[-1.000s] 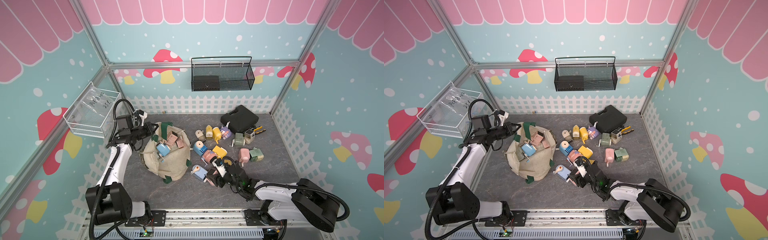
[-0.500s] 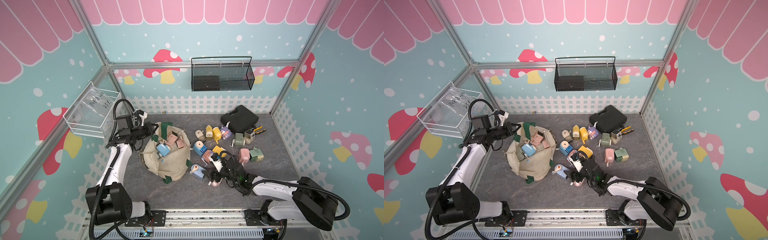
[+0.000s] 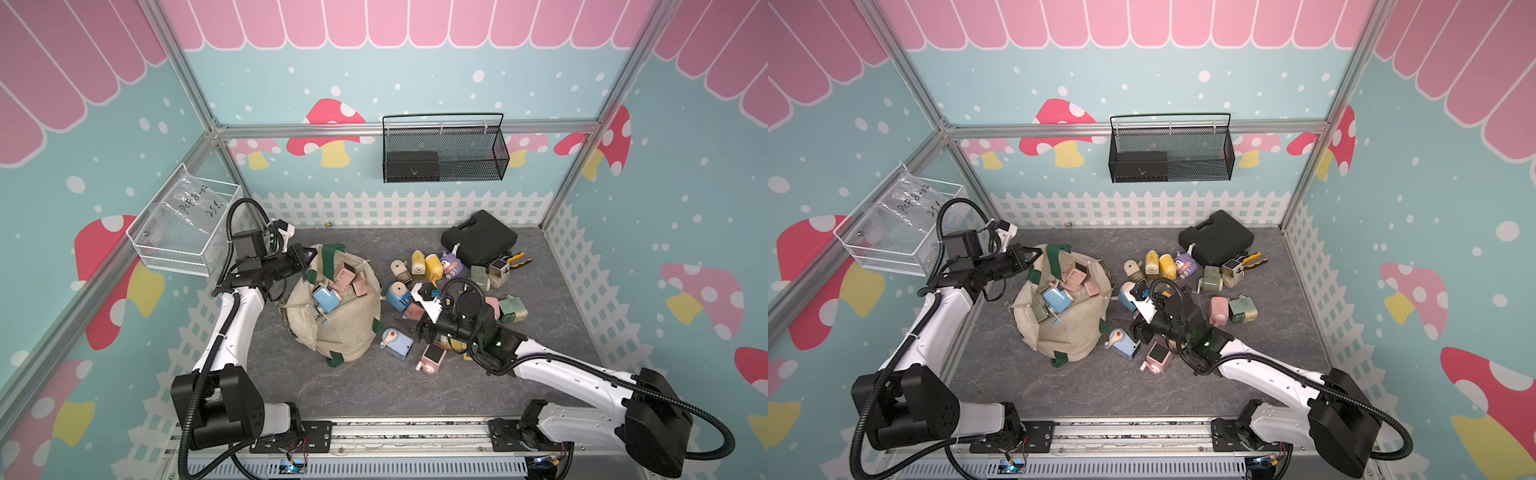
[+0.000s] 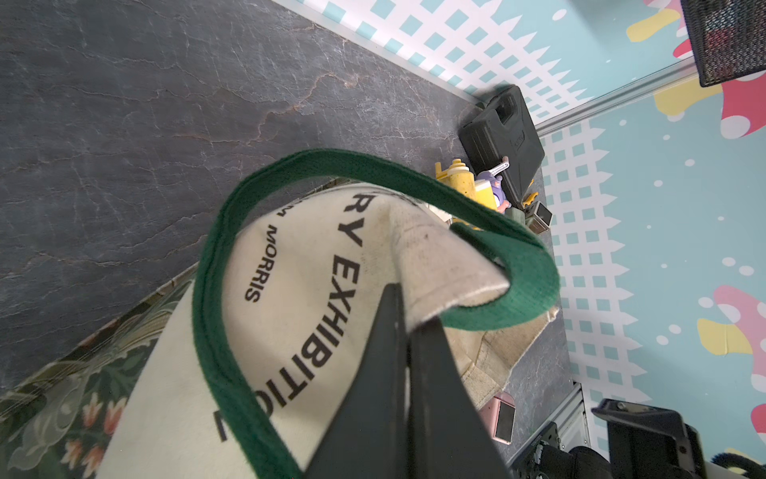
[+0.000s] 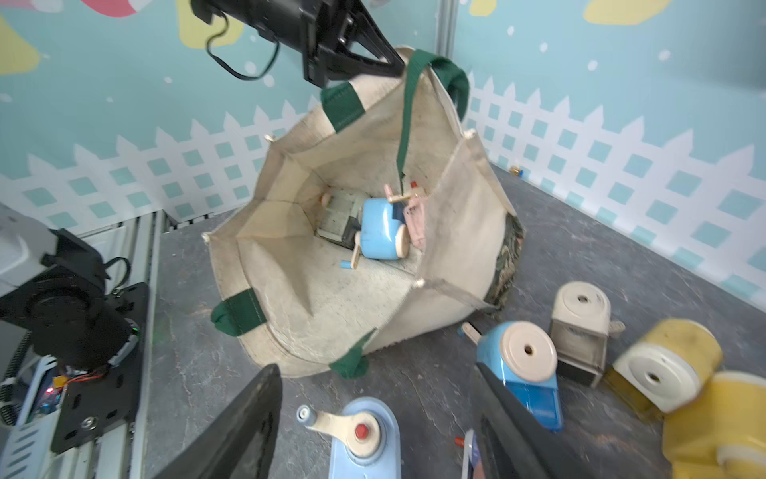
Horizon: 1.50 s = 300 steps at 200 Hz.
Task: Take out the pencil sharpeners from the tote bags
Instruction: Place the pencil sharpener at the center of the board, then pick up the pencil sharpener from the canvas bag.
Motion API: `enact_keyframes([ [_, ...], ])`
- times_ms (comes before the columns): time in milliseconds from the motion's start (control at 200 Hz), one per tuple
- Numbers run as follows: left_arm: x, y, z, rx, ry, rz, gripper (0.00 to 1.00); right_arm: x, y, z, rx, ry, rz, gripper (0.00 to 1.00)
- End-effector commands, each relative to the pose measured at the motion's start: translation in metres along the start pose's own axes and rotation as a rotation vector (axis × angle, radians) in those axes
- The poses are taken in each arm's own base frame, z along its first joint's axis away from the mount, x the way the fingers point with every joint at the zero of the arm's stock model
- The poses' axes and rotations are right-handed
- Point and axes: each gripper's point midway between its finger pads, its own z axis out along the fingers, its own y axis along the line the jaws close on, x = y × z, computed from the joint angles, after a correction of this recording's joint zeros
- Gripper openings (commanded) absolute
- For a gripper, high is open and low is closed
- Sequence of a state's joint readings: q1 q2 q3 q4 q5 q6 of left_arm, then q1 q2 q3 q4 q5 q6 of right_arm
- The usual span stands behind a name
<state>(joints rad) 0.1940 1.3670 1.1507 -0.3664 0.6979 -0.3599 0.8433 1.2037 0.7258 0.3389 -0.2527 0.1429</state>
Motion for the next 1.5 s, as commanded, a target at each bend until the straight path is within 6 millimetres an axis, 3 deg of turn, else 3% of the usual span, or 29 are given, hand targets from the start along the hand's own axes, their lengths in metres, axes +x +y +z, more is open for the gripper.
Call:
enact_keyframes([
  [0, -0.006, -0.002, -0.002, -0.013, -0.005, -0.003, 0.0, -0.006, 0.024, 0.017, -0.112, 0.018, -0.041, 0.71],
  [245, -0.006, -0.001, -0.002, -0.015, -0.006, -0.002, 0.0, -0.028, 0.057, 0.072, -0.187, 0.037, -0.038, 0.7],
  [475, -0.006, -0.001, -0.002, -0.017, -0.006, -0.005, 0.0, -0.009, 0.077, 0.13, -0.242, 0.096, 0.047, 0.69],
  [655, -0.008, -0.003, -0.004, -0.012, -0.01, -0.005, 0.0, 0.012, 0.063, 0.173, -0.176, 0.143, 0.093, 0.68],
  [670, -0.008, -0.002, -0.003, -0.014, -0.01, -0.004, 0.0, 0.025, 0.061, 0.181, -0.167, 0.172, 0.1, 0.68],
  [740, -0.008, 0.001, -0.003, -0.021, -0.011, -0.009, 0.0, 0.042, 0.051, 0.199, -0.11, 0.217, 0.102, 0.66],
  [971, -0.008, -0.001, -0.003, -0.014, -0.01, -0.014, 0.0, 0.077, 0.026, 0.245, 0.011, 0.27, 0.106, 0.71],
  [1286, -0.008, 0.001, -0.002, -0.015, -0.007, -0.019, 0.0, 0.089, -0.009, 0.286, 0.177, 0.258, 0.121, 0.78],
  [1496, -0.008, 0.0, -0.003, -0.015, -0.008, -0.017, 0.0, 0.102, -0.016, 0.306, 0.189, 0.292, 0.104, 0.79],
])
